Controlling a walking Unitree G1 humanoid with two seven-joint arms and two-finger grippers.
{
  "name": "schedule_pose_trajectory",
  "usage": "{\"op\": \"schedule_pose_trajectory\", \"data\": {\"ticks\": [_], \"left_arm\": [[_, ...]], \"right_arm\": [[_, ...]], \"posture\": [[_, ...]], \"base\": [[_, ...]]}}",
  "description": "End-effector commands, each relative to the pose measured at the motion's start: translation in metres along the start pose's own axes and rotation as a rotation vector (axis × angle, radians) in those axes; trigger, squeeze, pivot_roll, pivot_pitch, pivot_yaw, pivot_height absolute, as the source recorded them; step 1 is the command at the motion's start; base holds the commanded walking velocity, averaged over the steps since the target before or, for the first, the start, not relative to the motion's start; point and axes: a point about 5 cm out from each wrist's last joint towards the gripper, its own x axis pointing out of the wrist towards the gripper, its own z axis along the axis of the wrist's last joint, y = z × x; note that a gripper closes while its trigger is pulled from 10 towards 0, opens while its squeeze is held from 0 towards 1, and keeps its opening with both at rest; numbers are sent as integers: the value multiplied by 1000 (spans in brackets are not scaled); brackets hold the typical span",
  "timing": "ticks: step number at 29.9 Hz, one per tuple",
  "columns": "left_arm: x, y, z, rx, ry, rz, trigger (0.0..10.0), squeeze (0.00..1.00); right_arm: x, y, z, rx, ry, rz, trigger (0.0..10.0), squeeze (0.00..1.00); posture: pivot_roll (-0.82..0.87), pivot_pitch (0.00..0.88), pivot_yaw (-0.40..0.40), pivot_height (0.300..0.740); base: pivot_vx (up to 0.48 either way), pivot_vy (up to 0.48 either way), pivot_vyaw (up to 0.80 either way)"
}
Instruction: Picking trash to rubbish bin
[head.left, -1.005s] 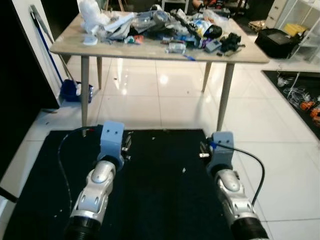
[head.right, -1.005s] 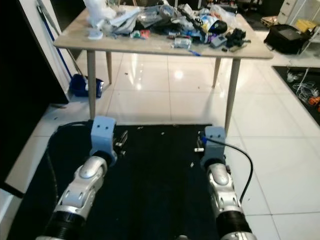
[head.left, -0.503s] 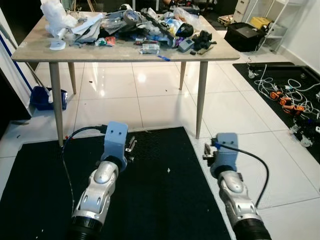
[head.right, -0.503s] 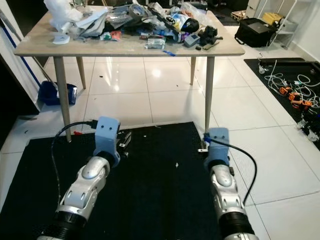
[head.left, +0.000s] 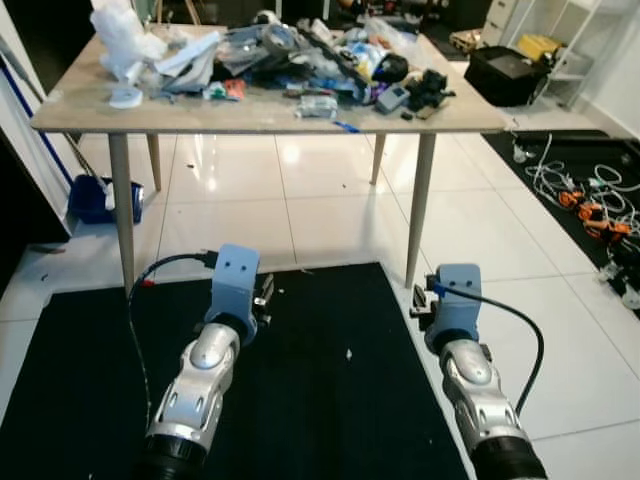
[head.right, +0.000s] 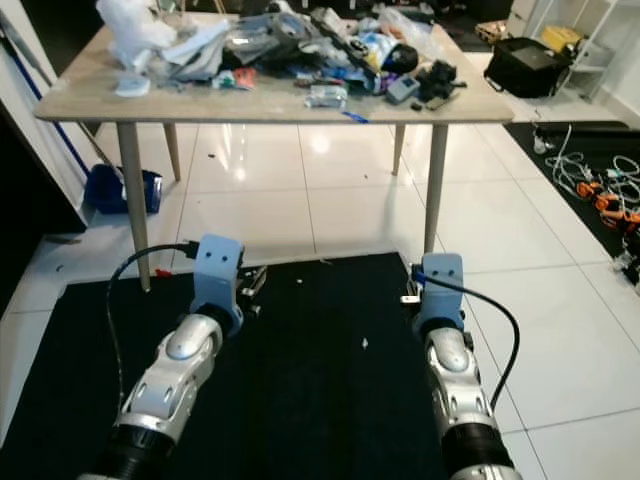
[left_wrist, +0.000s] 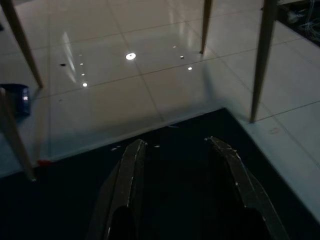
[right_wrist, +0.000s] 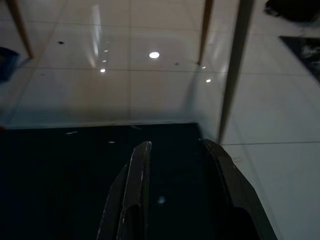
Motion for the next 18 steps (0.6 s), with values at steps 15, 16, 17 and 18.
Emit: {"op": "schedule_pose_trajectory", "data": {"ticks": [15,16,17,18], "left_arm": [[-3,-4,-6,-9,20,-13,10000,0],[-3,-4,-6,-9,19,-13,10000,0],[-3,-4,-6,-9,19,-13,10000,0],[-3,-4,-6,-9,19,-13,10000,0]], "right_arm": [[-4,-8,-6,-10,22,-19,10000,0],[-4,-8,-6,-10,22,-19,10000,0],[-4,-8,-6,-10,23,-19,10000,0],[-4,-8,-6,-10,23,-18,10000,0]], "posture": [[-33,115,-43,740],[-33,115,-43,740],[-32,117,-43,740],[-32,117,-43,740]], "base": [[269,0,0],[281,0,0],[281,0,0],[281,0,0]]}}
